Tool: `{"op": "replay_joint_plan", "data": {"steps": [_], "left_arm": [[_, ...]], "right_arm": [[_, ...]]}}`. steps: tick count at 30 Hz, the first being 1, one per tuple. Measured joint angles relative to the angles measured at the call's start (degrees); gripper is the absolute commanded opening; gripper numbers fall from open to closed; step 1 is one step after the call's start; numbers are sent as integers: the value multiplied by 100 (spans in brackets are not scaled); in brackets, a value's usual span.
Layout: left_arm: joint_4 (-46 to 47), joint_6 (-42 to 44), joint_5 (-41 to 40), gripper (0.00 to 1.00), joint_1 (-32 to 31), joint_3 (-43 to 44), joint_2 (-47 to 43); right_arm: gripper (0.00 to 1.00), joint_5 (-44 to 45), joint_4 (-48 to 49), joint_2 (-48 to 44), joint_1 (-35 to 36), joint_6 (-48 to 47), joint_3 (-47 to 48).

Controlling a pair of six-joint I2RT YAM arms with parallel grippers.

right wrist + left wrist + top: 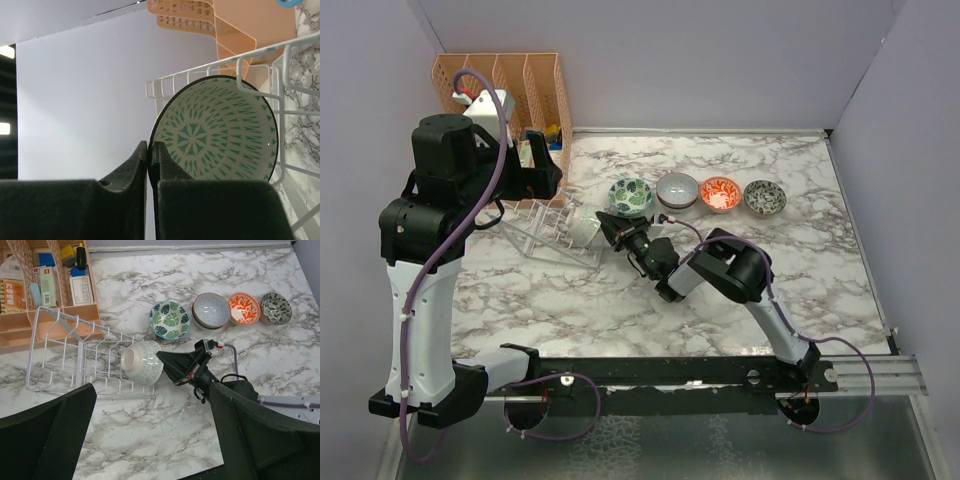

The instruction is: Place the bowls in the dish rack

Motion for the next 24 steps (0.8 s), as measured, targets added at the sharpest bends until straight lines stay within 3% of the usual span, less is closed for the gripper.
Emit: {"op": "replay_joint_plan", "data": {"steps": [10, 24], "left_arm": [[2, 9, 66, 99, -20, -90, -52], [2, 15, 66, 99, -20, -98, -83]], "right_arm": [[4, 7, 15, 337, 20, 356, 299], [42, -428, 35, 479, 20, 807, 293]]}}
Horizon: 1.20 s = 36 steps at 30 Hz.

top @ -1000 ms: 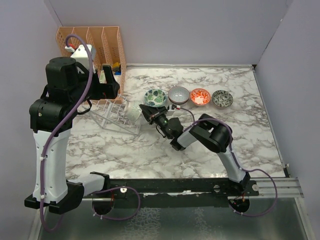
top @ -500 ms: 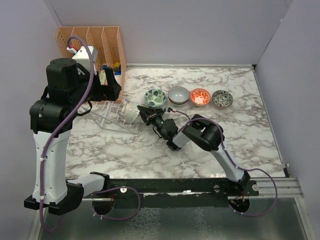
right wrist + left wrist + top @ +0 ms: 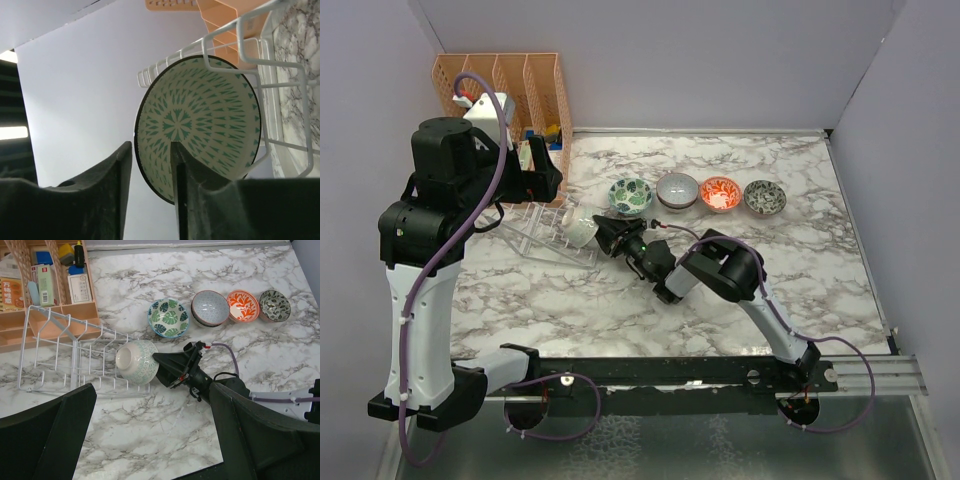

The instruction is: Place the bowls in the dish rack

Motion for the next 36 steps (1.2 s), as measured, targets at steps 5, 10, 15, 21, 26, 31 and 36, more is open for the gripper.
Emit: {"op": "replay_joint_plan", "data": {"steps": [5, 10, 15, 21, 26, 31, 36], "left_arm": [[0, 0, 7, 99, 0, -2, 2], [0, 2, 7, 99, 0, -2, 2], [0, 2, 7, 99, 0, -2, 2], [0, 2, 7, 99, 0, -2, 2], [0, 2, 7, 99, 0, -11, 2], [4, 4, 4, 99, 0, -79, -9], [4, 4, 2, 99, 0, -160, -24]], "right_arm": [[49, -109, -2, 0, 0, 37, -50], [50, -275, -2, 0, 0, 33, -50], [51, -529, 0, 0, 0, -17, -37], [52, -809, -4, -37, 0, -83, -35], [52, -1027, -15, -149, -11, -177, 42], [52, -1174, -28, -199, -17, -238, 103], [52, -1307, -35, -216, -37, -264, 101]]}}
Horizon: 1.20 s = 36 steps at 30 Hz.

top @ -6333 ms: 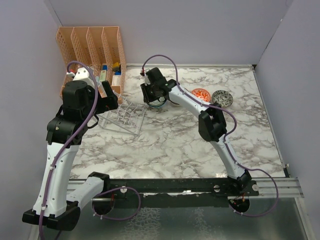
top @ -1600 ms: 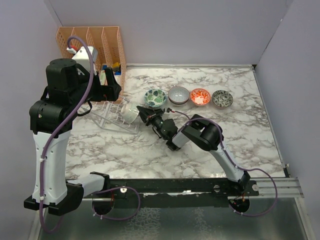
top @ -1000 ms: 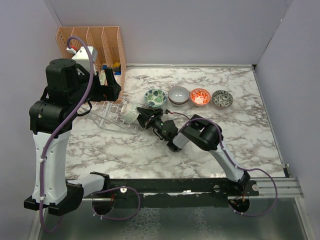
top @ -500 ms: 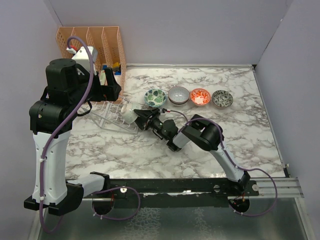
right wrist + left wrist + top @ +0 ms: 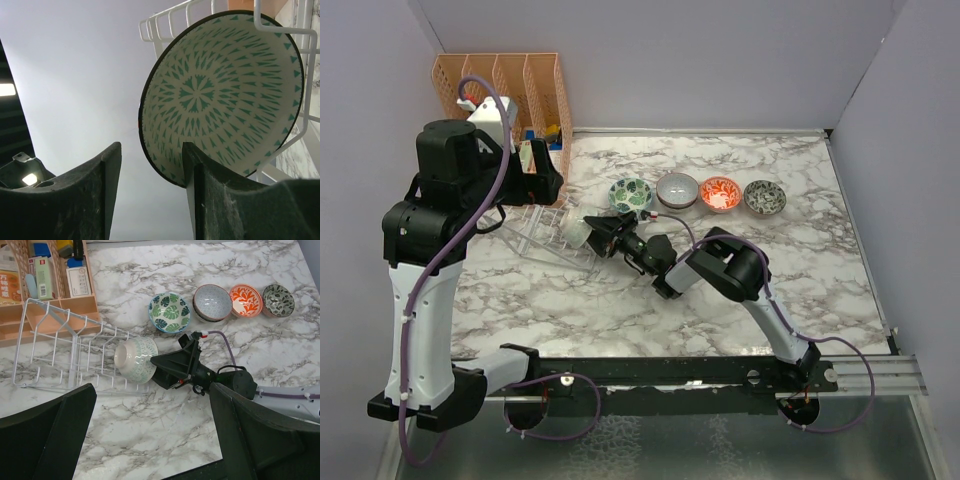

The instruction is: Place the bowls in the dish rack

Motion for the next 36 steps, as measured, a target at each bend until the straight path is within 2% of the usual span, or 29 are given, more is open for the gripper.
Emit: {"op": "replay_joint_plan", "data": {"steps": [22, 25, 28, 36], "left_arm": [[0, 20, 0, 99, 0, -225, -136], [0, 20, 0, 99, 0, -227, -155], [0, 20, 0, 99, 0, -227, -173], [0, 20, 0, 99, 0, -227, -177]], "right_arm": [[54, -658, 7, 13, -17, -76, -140], [55, -730, 7, 13, -17, -109, -153], [61, -772, 11, 13, -15, -109, -297], [63, -866, 9, 13, -7, -107, -595]]}}
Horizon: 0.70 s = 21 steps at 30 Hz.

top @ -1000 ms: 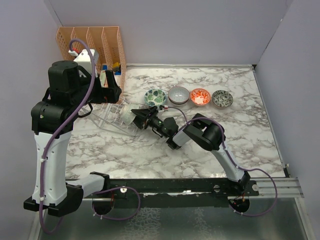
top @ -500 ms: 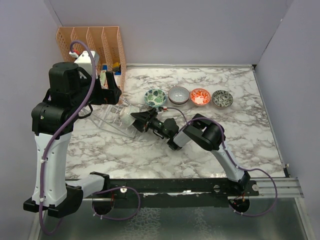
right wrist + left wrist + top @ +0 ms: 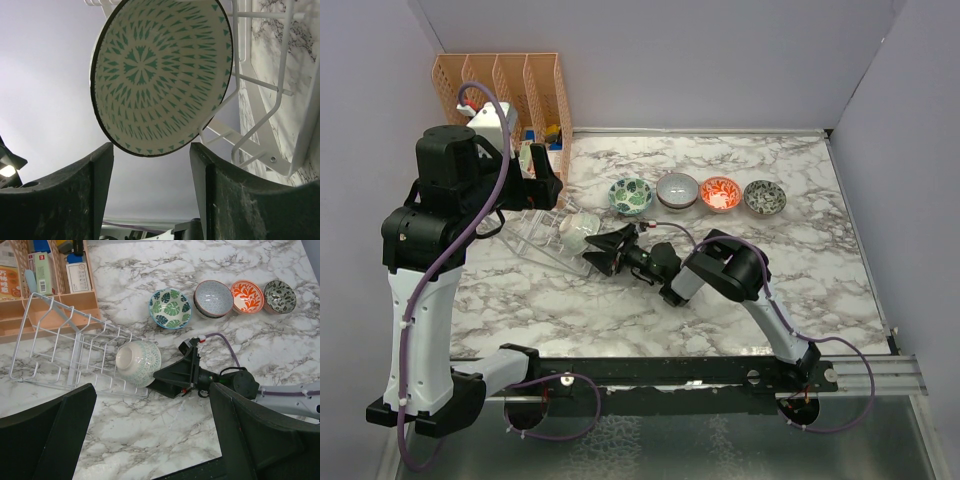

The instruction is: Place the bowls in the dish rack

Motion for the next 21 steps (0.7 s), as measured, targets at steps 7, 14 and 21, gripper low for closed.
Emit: {"op": "replay_joint_plan", "data": {"steps": [7, 14, 21], "left_arm": [[0, 0, -2, 99, 0, 0, 9], [0, 7, -11, 99, 0, 4, 11], [-4, 48, -66, 99, 0, 33, 35]], "right_arm": [[63, 0, -4, -87, 0, -7, -365], [63, -96, -44, -813, 0, -116, -1193], [64, -330, -859, -2450, -105, -730, -1912]]}}
